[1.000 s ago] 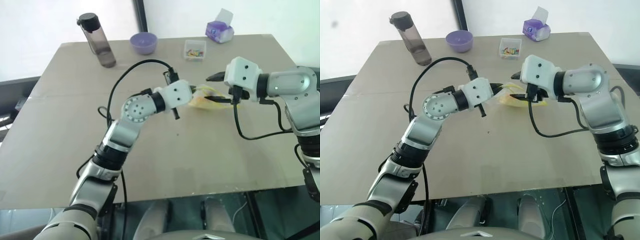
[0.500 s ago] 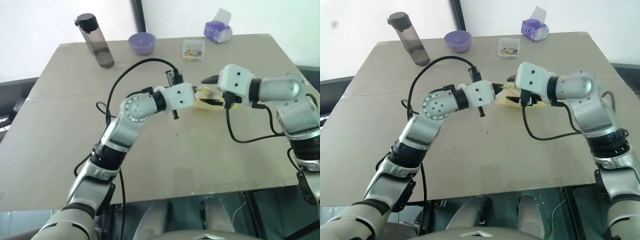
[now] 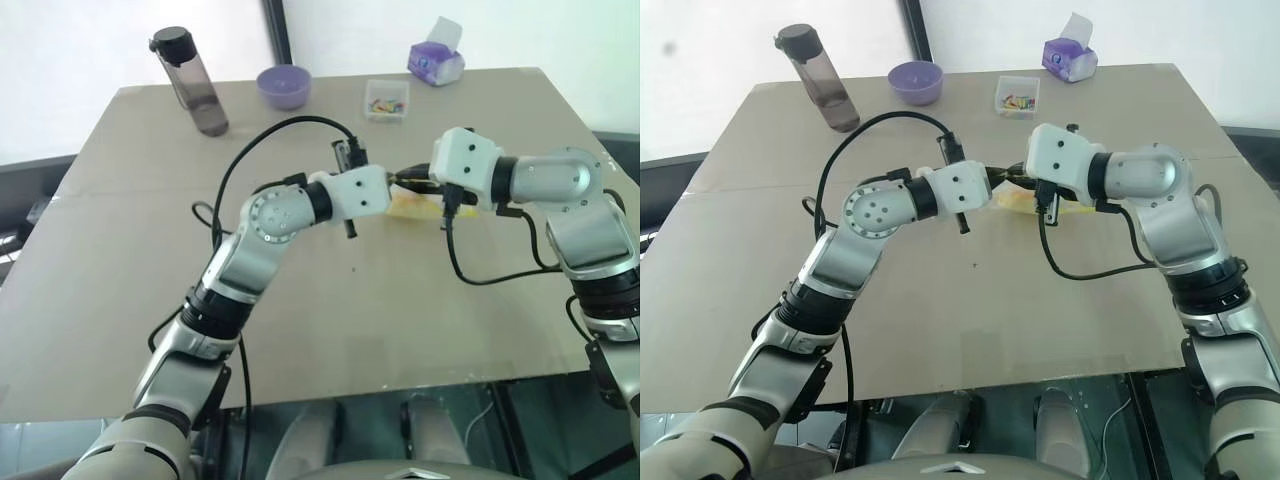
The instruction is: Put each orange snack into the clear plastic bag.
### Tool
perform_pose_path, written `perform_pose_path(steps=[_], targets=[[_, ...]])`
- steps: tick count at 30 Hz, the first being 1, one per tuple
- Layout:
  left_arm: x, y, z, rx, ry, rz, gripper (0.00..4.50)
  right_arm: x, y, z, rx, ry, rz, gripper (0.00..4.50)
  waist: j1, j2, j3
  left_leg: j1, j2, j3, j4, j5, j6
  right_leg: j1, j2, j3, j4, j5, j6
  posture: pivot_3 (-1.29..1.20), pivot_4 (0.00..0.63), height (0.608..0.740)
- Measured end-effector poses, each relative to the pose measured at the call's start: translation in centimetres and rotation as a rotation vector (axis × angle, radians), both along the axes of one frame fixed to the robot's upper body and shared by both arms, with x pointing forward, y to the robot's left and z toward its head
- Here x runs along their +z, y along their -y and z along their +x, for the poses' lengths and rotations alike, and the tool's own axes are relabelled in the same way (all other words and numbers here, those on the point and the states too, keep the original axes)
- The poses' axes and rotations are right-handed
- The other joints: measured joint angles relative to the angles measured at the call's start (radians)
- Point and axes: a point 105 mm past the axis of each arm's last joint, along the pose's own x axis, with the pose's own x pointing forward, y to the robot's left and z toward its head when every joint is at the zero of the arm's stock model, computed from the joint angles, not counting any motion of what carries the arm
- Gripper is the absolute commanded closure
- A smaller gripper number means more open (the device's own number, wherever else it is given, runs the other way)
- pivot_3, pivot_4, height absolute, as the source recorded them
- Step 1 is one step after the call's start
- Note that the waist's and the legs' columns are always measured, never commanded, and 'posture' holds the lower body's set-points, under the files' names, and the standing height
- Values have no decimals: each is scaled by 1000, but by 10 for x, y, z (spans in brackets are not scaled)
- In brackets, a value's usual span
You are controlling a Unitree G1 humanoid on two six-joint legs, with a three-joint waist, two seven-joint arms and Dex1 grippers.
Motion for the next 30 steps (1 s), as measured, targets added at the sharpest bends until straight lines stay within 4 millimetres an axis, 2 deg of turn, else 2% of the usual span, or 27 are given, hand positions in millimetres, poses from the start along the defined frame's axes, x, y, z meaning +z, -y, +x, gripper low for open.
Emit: perform_pose_path(steps=[13,18,23,30], targets=[[0,-5,1,3,16,27,4500,-1,4,1,-7,13,-17,4409,0,0,0,0,0,0,0,0,0,0,0,0,0,0,0,0,150,740],[-4,-14,3,22,20,56,4500,-6,16,3,-42,-1,-42,4409,1,0,0,0,0,0,0,0,0,0,0,0,0,0,0,0,150,740],[-16,-30,10,59,3,80,4500,-15,38,6,-109,-34,-65,4409,0,0,0,0,0,0,0,0,0,0,0,0,0,0,0,0,150,740],[-17,-34,12,62,11,85,4500,-14,58,6,-163,-41,-82,4409,2,0,0,0,0,0,0,0,0,0,0,0,0,0,0,0,150,740]])
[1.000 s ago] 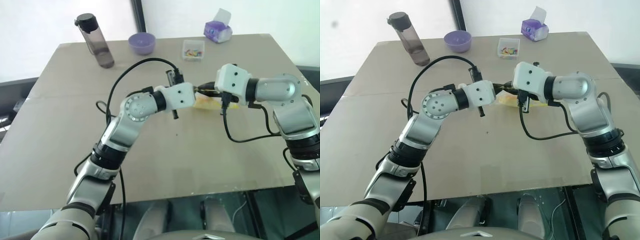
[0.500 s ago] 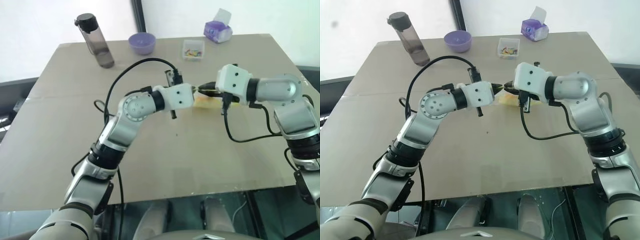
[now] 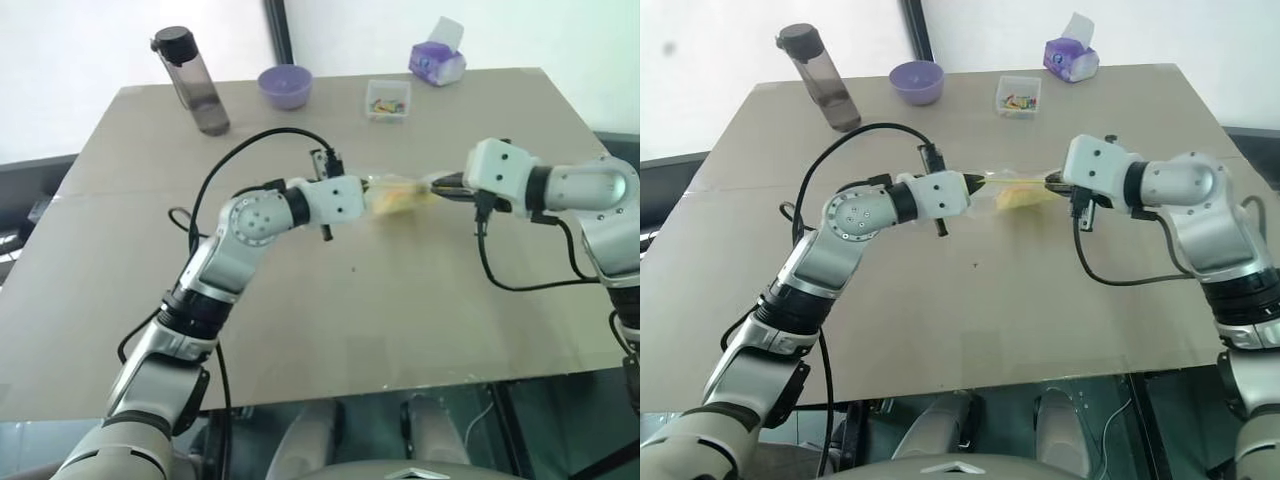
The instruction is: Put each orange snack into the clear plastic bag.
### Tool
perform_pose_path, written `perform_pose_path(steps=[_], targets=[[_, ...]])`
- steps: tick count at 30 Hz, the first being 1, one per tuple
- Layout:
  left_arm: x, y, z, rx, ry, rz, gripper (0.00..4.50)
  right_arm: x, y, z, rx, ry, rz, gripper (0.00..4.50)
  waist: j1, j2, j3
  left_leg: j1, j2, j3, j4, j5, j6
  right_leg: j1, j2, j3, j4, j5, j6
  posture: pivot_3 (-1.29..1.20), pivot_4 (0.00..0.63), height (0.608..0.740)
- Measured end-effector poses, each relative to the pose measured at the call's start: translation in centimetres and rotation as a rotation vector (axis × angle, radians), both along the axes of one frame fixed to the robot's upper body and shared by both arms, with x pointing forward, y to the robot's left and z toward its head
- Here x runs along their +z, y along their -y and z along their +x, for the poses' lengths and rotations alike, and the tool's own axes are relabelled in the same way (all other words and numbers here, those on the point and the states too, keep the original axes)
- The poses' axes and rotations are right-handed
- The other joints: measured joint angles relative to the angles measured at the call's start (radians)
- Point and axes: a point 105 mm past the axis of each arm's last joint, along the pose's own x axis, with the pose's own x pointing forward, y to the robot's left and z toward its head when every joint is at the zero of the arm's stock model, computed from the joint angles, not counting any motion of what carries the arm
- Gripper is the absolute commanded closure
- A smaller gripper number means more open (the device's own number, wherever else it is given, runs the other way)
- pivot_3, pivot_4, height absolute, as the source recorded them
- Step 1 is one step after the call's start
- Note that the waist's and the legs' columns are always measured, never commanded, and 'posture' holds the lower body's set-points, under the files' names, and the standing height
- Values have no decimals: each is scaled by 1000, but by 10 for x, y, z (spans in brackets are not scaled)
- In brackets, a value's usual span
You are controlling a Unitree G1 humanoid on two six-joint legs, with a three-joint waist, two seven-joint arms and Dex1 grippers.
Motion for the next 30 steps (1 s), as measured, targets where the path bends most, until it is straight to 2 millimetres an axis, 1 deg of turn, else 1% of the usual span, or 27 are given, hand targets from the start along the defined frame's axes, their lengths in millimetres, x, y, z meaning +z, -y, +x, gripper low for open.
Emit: perform_pose_path(steps=[3,7,10,19,22,24,25,26,27,29,30], targets=[[-1,-1,1,4,-2,2,4500,0,14,0,-40,-2,-18,4409,1,0,0,0,0,0,0,0,0,0,0,0,0,0,0,0,150,740],[-2,-3,2,12,-8,6,4500,-2,25,-1,-73,-12,-27,4409,-1,0,0,0,0,0,0,0,0,0,0,0,0,0,0,0,150,740],[-2,-3,2,12,-8,6,4500,1,31,-1,-91,-3,-32,4409,-2,0,0,0,0,0,0,0,0,0,0,0,0,0,0,0,150,740],[-2,-4,3,21,-13,4,4500,2,33,0,-107,-3,-26,4409,-1,0,0,0,0,0,0,0,0,0,0,0,0,0,0,0,150,740],[-1,-4,6,30,-13,-7,4500,3,35,2,-120,4,-19,4409,0,0,0,0,0,0,0,0,0,0,0,0,0,0,0,0,150,740],[7,-2,17,65,-10,-59,4500,12,35,12,-140,44,17,4409,-1,0,0,0,0,1,1,0,0,0,0,0,1,0,0,0,150,740],[14,-1,24,89,2,-91,4500,20,34,18,-152,77,33,4409,-1,0,0,0,0,1,1,0,0,0,0,0,1,0,0,0,150,740],[27,-1,33,120,34,-123,4500,32,32,23,-159,127,47,4409,-1,0,0,0,0,0,1,0,0,0,0,0,1,0,0,0,150,740],[31,-1,35,128,45,-130,4500,36,32,25,-161,143,49,4409,-1,0,0,0,0,0,1,0,0,0,0,0,1,0,0,0,150,740],[49,-2,47,174,89,-179,4500,56,29,36,-178,240,69,4409,-3,0,0,0,0,1,1,0,0,-1,0,0,1,0,0,0,150,740],[57,-2,50,184,106,-204,4500,64,29,40,-190,278,81,4409,-3,0,0,-1,0,1,0,0,0,-1,0,0,0,0,0,0,150,740]])
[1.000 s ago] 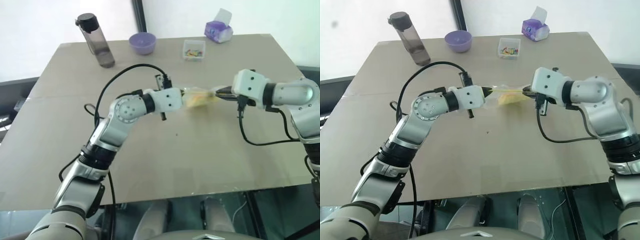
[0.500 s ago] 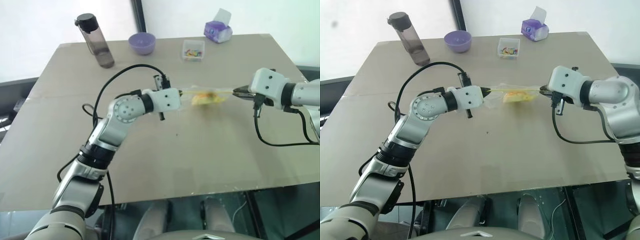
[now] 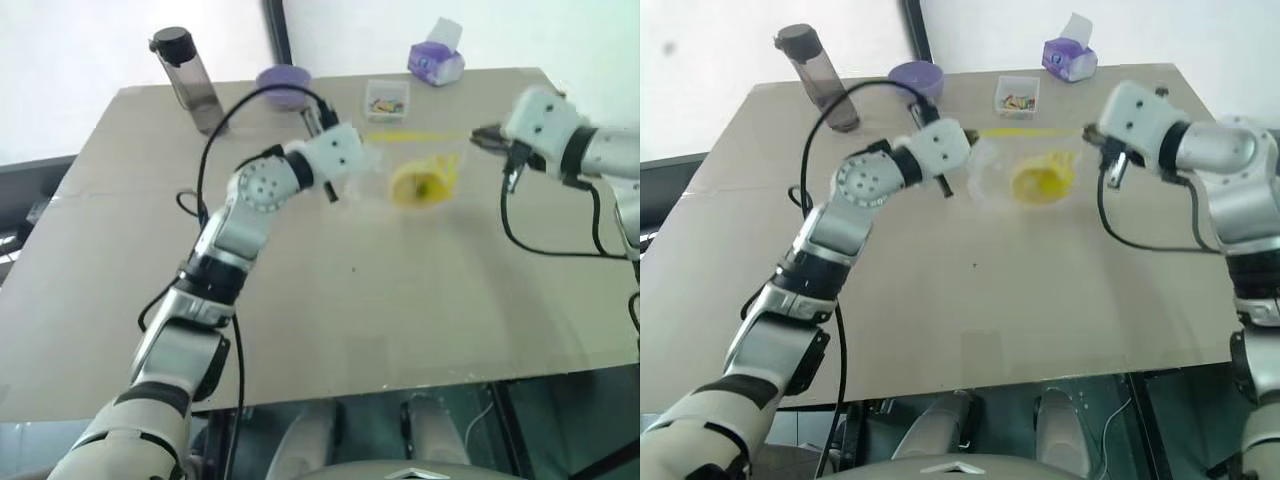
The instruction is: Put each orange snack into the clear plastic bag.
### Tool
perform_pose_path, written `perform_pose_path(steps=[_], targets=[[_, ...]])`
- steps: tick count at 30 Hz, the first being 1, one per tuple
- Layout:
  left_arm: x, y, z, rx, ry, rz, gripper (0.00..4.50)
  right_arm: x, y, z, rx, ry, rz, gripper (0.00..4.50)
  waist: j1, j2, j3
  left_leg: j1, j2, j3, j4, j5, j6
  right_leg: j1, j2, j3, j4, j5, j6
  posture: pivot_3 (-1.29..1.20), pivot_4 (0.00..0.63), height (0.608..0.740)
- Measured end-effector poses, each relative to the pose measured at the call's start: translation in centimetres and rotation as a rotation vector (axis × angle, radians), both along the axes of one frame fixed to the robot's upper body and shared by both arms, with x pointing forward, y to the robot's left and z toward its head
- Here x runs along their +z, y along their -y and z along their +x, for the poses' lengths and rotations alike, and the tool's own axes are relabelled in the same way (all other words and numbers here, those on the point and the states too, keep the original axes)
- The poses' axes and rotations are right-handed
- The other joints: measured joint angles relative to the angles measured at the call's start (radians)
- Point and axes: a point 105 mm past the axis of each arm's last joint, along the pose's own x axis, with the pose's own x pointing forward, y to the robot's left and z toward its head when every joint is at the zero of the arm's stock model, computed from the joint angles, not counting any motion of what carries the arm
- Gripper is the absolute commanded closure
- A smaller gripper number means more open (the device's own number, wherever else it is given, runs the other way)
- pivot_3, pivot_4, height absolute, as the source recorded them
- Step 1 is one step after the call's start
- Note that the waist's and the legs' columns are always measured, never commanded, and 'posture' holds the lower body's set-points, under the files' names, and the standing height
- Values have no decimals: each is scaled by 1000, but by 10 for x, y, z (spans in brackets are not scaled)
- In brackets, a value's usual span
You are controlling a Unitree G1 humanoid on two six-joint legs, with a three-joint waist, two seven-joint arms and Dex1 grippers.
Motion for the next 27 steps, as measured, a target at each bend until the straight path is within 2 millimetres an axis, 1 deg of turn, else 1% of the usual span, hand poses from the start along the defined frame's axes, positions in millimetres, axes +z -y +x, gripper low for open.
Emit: perform_pose_path(steps=[1,2,3,4,5,7,8,9,11,13,14,16,17,19,20,21,22,24,25,26,27], targets=[[12,0,2,10,30,-31,4500,11,-1,3,-10,46,18,4409,0,0,0,0,0,0,-1,0,0,0,0,0,-1,0,0,0,150,740],[20,-2,1,11,55,-50,4500,17,-1,3,-9,67,24,4409,1,0,0,0,0,0,-1,0,0,0,0,0,-2,0,0,0,150,740],[24,-4,1,11,71,-63,4500,18,-2,2,-4,72,29,4409,1,0,0,0,0,-1,-2,0,0,0,0,-1,-2,0,0,0,150,740],[25,-5,0,10,77,-69,4500,17,-2,0,2,61,35,4409,1,0,0,0,0,0,-2,0,0,0,0,0,-3,0,0,0,150,740],[19,-9,-7,0,81,-50,4500,6,-3,-7,19,26,29,4409,0,0,-1,0,0,-1,-3,0,0,0,0,-1,-3,0,0,0,150,740],[-2,-15,-13,-7,32,-20,4500,-21,-3,-15,38,-71,29,4409,0,0,-1,0,0,0,-3,0,0,0,-1,-1,-2,0,0,0,150,740],[-18,-18,-20,-19,-10,0,4500,-39,-4,-21,48,-133,32,4409,-1,0,-1,-1,0,-1,-3,0,0,0,-1,-1,-2,0,0,0,150,740],[-40,-20,-28,-34,-74,24,4500,-61,-4,-28,53,-212,35,4409,-1,0,-1,0,0,0,-3,0,0,0,-1,-1,-2,0,0,0,150,740],[-97,-23,-46,-49,-263,60,4500,-109,-4,-44,52,-371,40,4409,0,0,-1,0,0,0,-2,0,1,-1,-1,0,-2,0,0,0,150,740],[-124,-24,-60,-41,-373,39,4500,-131,-6,-54,56,-433,47,3759,1,1,-1,0,0,-1,-1,0,1,-1,-1,0,0,0,0,0,150,740],[-131,-24,-66,-37,-405,28,4500,-136,-5,-56,49,-445,54,3472,2,1,-1,2,0,0,1,0,0,0,0,0,3,0,0,0,150,740],[-138,-25,-75,-21,-454,-8,3858,-145,-2,-58,28,-459,63,2628,5,1,-1,5,0,0,3,0,0,3,0,0,7,0,-1,0,150,740],[-140,-24,-79,-19,-473,-34,3618,-149,0,-59,20,-465,60,2225,7,1,-1,7,0,0,3,0,0,5,0,0,7,0,-1,0,150,740],[-143,-17,-91,-21,-514,-94,2693,-161,6,-64,3,-494,54,1263,11,1,-1,10,0,1,2,0,0,8,0,1,7,0,-1,0,150,740],[-144,-15,-95,-21,-536,-114,2149,-165,9,-67,-6,-509,61,627,13,1,-1,10,0,1,2,0,0,8,0,1,7,0,-1,0,150,740],[-145,-15,-98,-19,-555,-129,1747,-168,12,-69,-17,-526,67,291,14,1,-1,10,0,1,2,0,0,8,0,1,7,0,-1,0,150,740],[-146,-15,-99,-17,-559,-132,1747,-169,13,-69,-20,-530,69,291,15,1,-1,10,0,1,2,0,0,8,0,1,7,0,-1,0,150,740],[-143,-18,-104,-3,-604,-243,1747,-165,24,-72,-49,-548,144,291,17,1,-1,11,0,2,1,0,0,8,0,3,7,0,-1,0,150,740],[-143,-19,-104,-2,-608,-256,1747,-164,25,-73,-52,-548,153,291,17,1,-1,11,1,2,1,0,0,8,0,3,7,0,-1,0,150,740],[-138,-25,-108,2,-636,-358,1747,-158,32,-73,-68,-549,237,291,17,1,-1,12,1,2,0,0,0,8,0,4,7,0,-1,0,150,740],[-136,-30,-112,-1,-657,-421,1747,-156,36,-77,-67,-556,287,291,18,0,-1,12,1,2,-1,0,0,8,0,4,6,0,-1,0,150,740]])
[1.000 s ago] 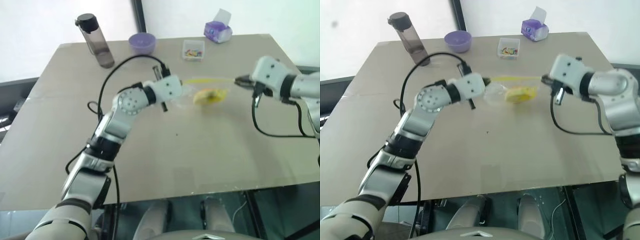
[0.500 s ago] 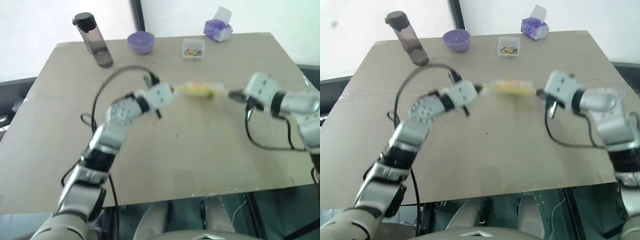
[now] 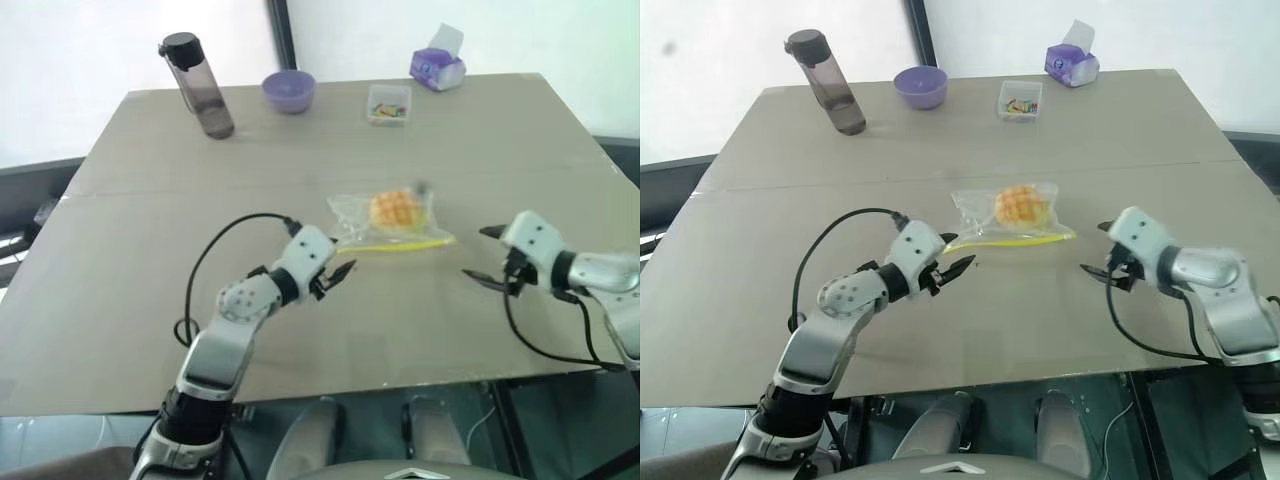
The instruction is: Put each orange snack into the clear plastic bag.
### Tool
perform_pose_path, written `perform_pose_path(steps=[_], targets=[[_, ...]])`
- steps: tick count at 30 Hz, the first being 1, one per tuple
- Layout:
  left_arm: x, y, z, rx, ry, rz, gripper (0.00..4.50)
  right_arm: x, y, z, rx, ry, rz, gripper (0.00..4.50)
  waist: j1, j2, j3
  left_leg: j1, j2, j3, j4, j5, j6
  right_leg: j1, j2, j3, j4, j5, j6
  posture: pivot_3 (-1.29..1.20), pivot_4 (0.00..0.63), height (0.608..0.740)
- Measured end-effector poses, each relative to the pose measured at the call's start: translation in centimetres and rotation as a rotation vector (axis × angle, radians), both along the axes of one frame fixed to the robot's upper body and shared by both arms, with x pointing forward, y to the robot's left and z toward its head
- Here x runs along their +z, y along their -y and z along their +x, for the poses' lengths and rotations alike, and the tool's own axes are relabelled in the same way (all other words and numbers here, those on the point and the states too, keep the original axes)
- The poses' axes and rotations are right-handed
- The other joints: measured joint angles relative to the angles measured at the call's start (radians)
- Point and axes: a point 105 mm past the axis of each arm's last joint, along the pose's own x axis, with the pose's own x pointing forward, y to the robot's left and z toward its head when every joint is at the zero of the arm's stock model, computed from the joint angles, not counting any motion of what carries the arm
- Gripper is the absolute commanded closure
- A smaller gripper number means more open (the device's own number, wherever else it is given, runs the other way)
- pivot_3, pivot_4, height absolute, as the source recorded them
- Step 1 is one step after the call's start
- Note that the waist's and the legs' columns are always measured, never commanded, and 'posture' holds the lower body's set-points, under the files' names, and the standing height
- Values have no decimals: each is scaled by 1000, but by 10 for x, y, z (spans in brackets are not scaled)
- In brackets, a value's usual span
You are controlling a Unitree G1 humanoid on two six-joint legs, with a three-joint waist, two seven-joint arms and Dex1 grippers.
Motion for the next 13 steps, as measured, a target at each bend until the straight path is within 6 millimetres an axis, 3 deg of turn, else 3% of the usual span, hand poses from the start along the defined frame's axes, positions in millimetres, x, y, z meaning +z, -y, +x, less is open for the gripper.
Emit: perform_pose_path(steps=[5,9,13], targets=[[-15,-41,-30,59,-151,-135,1747,-14,14,-33,-37,-220,322,291,11,1,0,6,2,0,-3,-1,1,7,1,0,-7,0,0,0,150,740],[-35,-63,-57,57,-240,-84,1747,-25,19,-51,-24,-309,371,291,14,1,0,10,1,0,-3,-4,7,13,0,-1,-10,0,0,0,150,740],[-39,-70,-71,49,-254,-64,1747,-11,41,-50,-63,-239,427,291,22,1,0,12,1,-1,-3,-5,8,16,0,-3,-12,0,0,0,150,740]])
